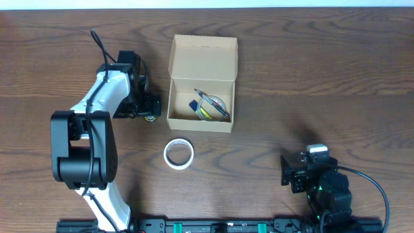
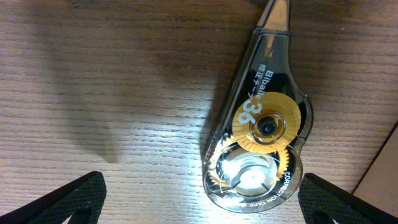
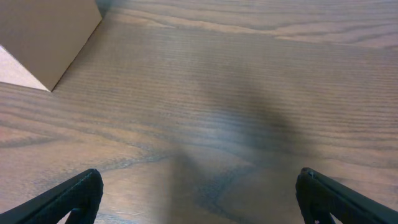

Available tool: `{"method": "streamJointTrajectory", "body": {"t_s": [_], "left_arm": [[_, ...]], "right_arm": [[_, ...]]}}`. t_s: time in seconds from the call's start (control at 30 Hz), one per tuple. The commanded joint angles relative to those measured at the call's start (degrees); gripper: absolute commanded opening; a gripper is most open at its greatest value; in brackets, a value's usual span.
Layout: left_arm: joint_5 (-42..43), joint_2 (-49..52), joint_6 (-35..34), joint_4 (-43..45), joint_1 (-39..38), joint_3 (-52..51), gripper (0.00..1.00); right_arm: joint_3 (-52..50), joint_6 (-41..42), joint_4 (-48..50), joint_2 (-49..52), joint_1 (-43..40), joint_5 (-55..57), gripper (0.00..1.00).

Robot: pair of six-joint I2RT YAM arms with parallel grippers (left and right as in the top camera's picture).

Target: Pack container

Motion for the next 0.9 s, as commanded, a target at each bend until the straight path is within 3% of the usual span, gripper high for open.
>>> {"method": "streamJointTrajectory", "body": {"t_s": [0.0,0.47,0.53,0.87], "left_arm": [[-0.61,0.63,-0.35,0.02,0.04,1.2,1.0],[-0.02,0.66,-0.35,0.7,-0.17,1.2,1.0],[-0.04,0.66,-0.28,0.7,-0.17,1.2,0.93],[0.39,2.73,-0.22,0.15,-0.26,1.2,0.84]], "right_arm": [[-0.11,-0.61,-0.07,-0.33,-0.57,-0.17,0.99],[-0.11,-0.61,-0.07,-0.33,-0.57,-0.17,0.99],[-0.11,-0.61,-0.07,-0.33,-0.57,-0.17,0.99],[-0.11,-0.61,-0.07,-0.33,-0.57,-0.15,0.99]]}}
